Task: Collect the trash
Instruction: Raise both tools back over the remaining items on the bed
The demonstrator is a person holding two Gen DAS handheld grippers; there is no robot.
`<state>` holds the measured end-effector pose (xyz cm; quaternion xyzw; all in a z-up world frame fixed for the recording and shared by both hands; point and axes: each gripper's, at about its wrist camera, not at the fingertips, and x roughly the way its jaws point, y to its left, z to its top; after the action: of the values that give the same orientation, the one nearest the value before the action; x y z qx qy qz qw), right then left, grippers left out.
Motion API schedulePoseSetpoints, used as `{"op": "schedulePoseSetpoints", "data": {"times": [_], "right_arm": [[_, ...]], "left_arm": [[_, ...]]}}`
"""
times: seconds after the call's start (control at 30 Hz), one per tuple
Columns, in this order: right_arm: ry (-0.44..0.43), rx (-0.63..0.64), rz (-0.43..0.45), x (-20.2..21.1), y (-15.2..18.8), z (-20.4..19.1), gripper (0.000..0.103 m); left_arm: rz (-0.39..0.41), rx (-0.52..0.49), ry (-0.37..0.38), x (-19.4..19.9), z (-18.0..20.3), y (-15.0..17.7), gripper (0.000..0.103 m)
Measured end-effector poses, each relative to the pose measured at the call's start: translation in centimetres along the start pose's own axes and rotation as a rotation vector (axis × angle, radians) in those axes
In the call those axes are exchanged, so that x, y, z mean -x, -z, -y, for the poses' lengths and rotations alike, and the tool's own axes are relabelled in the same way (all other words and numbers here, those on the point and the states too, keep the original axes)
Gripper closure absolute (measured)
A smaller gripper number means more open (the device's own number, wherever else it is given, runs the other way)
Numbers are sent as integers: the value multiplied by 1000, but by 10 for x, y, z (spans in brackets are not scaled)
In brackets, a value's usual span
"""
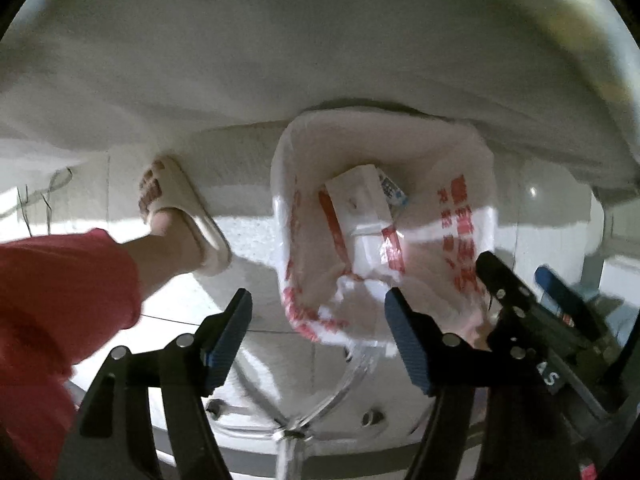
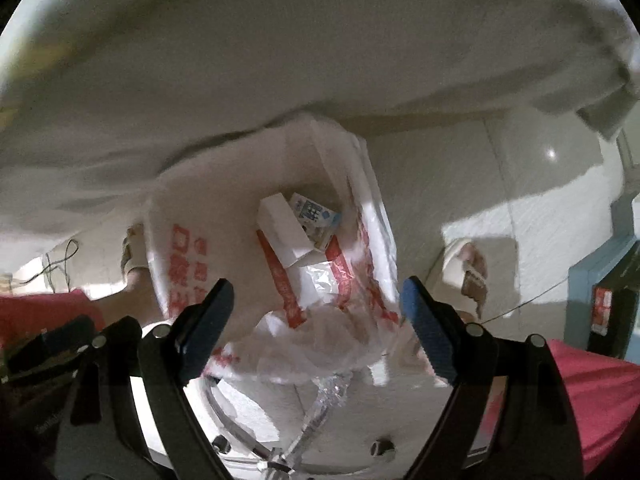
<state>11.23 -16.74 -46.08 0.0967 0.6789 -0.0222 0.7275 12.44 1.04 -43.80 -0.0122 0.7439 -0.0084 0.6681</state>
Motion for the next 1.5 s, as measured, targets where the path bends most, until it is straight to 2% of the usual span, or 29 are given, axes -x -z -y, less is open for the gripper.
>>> {"op": "schedulePoseSetpoints", "data": {"times": [0.13,0.27,0.37,0.57,0.77,0.87,0.93,1.03,1.27,1.5], "right_arm": [[-22,94,105,60,12,-7,18],[19,237,232,130,16,-8,13],[60,317,316,186,7,-11,10],[73,368,461,289,-10,1,9],[40,338,540,354,-40,6,7],[19,324,551,365,-57,5,7],[-8,316,544,368,-72,4,7],[-57,299,523,370,-99,3,7],[-71,308,501,363,-150,-6,7],[-197,226,380,339,-188,-5,6]], "left_arm": [[36,-64,20,43,-8,12,30],[105,-152,7,101,-21,16,23],[154,-218,-20,153,-29,7,21],[251,-327,-25,249,-34,-26,16],[318,-388,-22,321,-18,-63,13],[345,-418,-35,338,-5,-80,13],[341,-438,-17,340,2,-90,13],[306,-459,9,332,13,-109,13],[242,-523,19,310,39,-145,13],[216,-513,49,300,50,-170,13]]}}
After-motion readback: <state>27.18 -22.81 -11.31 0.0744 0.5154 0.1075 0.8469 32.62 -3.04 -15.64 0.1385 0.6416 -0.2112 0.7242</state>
